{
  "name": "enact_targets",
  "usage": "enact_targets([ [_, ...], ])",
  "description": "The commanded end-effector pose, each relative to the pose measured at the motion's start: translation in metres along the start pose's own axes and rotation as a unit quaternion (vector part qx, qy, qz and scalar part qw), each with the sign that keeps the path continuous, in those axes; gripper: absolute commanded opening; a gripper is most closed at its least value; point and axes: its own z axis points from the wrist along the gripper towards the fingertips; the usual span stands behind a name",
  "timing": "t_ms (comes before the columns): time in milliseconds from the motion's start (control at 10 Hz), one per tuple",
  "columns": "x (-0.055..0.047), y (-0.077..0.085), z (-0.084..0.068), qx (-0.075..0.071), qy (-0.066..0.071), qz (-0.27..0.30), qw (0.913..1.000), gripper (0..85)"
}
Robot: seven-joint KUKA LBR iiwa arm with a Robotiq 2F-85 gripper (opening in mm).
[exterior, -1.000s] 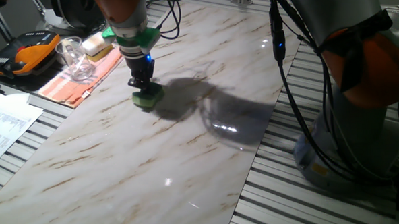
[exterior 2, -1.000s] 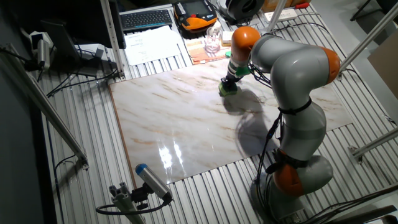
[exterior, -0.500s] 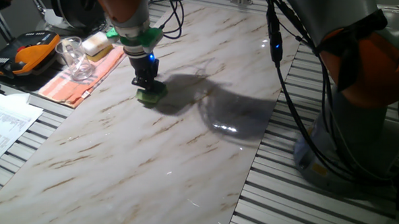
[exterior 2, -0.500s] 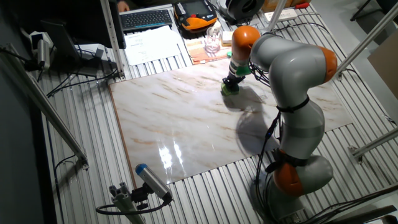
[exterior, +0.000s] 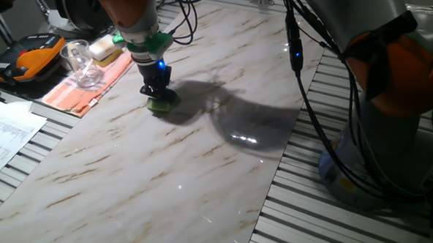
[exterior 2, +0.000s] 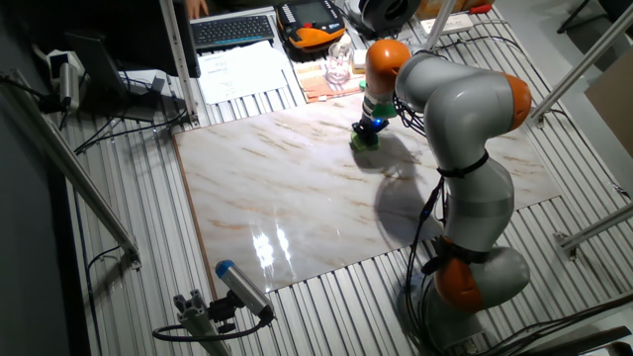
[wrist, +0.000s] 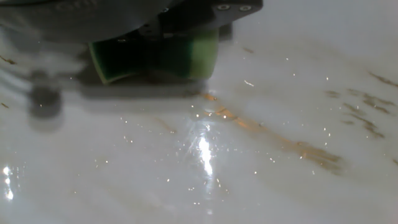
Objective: Clean the tabletop with a sponge
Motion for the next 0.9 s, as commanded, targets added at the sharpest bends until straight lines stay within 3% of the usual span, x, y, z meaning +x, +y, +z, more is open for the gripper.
enact_targets([
  [0,0.0004,0.0001,0.0005,0.001,0.0,-0.002,1.0,0.0],
  [200,0.0004,0.0001,0.0005,0.014,-0.007,0.009,0.9998,0.0],
  [400,0.0004,0.0001,0.0005,0.004,-0.005,0.015,0.9999,0.0],
  [700,0.0004,0.0001,0.0005,0.01,-0.008,0.006,0.9999,0.0],
  [800,0.0004,0.0001,0.0005,0.0,-0.006,0.001,1.0,0.0],
])
